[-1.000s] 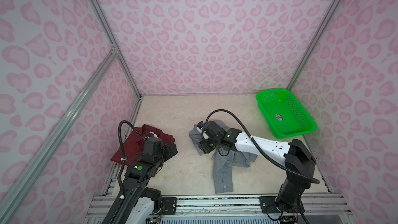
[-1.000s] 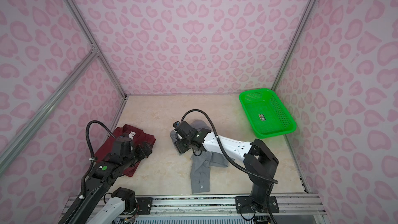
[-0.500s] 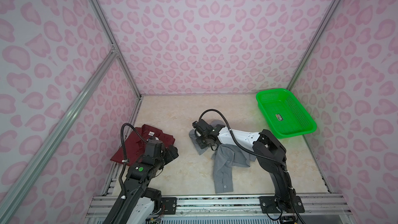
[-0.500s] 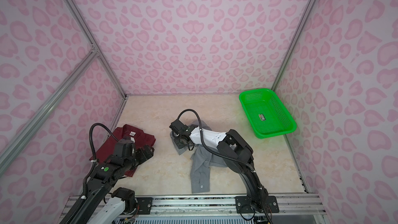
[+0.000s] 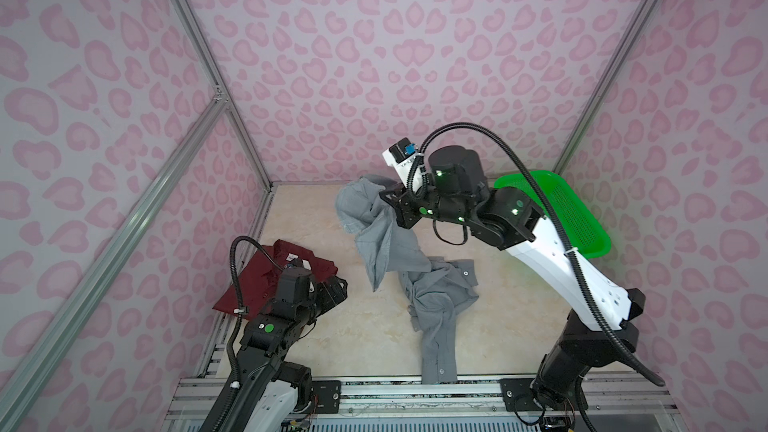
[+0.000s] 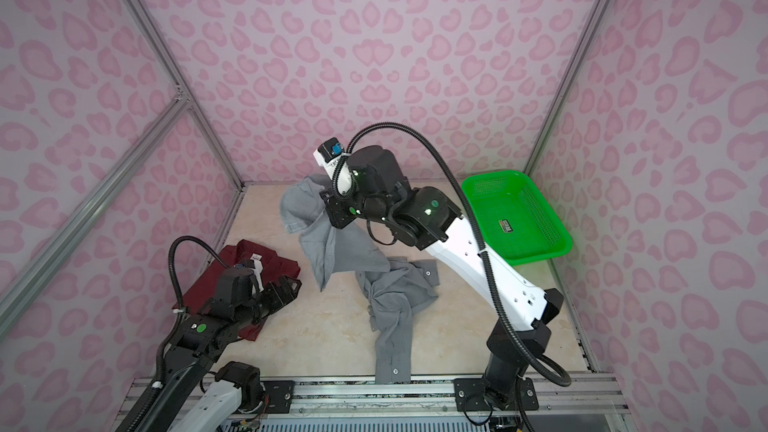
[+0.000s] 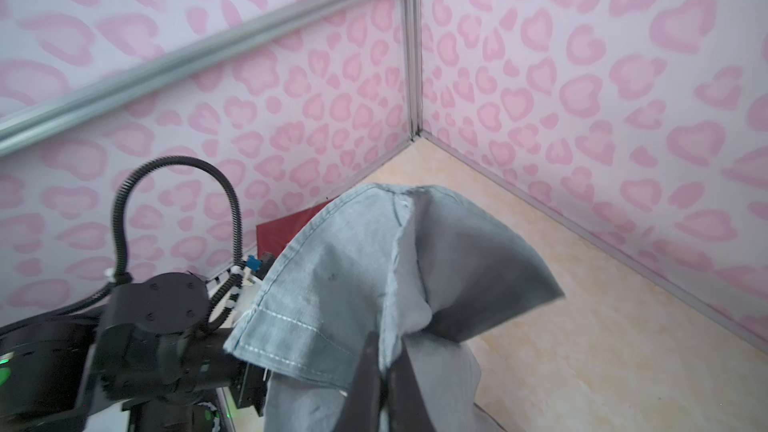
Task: Fold and stack the long sleeve shirts
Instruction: 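Lift the grey shirt with the right gripper while the left reaches its hem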
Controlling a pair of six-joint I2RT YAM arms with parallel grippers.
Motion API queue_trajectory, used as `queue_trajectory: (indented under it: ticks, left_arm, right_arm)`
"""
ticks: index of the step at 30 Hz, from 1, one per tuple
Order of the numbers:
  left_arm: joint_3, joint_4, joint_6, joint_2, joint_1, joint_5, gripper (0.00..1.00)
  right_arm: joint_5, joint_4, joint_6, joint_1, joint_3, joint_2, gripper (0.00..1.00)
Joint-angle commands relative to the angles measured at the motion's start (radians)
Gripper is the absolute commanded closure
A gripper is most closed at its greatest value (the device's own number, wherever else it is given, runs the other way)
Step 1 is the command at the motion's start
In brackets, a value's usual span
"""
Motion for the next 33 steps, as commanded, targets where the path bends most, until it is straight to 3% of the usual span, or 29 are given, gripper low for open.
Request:
queue_trajectory:
  ticks: [1, 7, 9, 14, 18, 22, 33]
  left_arm:
    - [0.034, 0.068, 0.022, -0.021, -0.002, 0.086, 0.05]
    - [0.044, 0.187, 0.022, -0.043, -0.026, 0.205, 0.03]
    - [0.042, 0.247, 0.026, -0.052, -0.049, 0.248, 0.03]
    - [0.030, 0.393, 0.034, -0.045, -0.153, 0.306, 0.01]
    - [0.024, 0.519, 0.063, 0.018, -0.295, 0.294, 0.00]
    - [0.074, 0.527, 0.146, 0.132, -0.429, 0.184, 0.01]
    - [0.112, 0.609, 0.238, 0.356, -0.522, 0.059, 0.02]
  right_arm:
    - [-0.043, -0.103, -0.007, -0.008, 0.043, -0.038, 1.00]
    - [-0.305, -0.021, 0.093, -0.089, 0.009, -0.143, 1.00]
    - [-0.448, 0.083, 0.167, -0.156, -0.065, -0.194, 1.00]
    - [-0.810, 0.483, 0.483, -0.344, -0.290, -0.304, 1.00]
    - [-0.889, 0.564, 0.541, -0.363, -0.319, -0.335, 1.00]
    - [-0.921, 0.580, 0.581, -0.373, -0.297, -0.344, 1.00]
    - [-0.998, 0.657, 0.716, -0.378, -0.211, -0.379, 1.00]
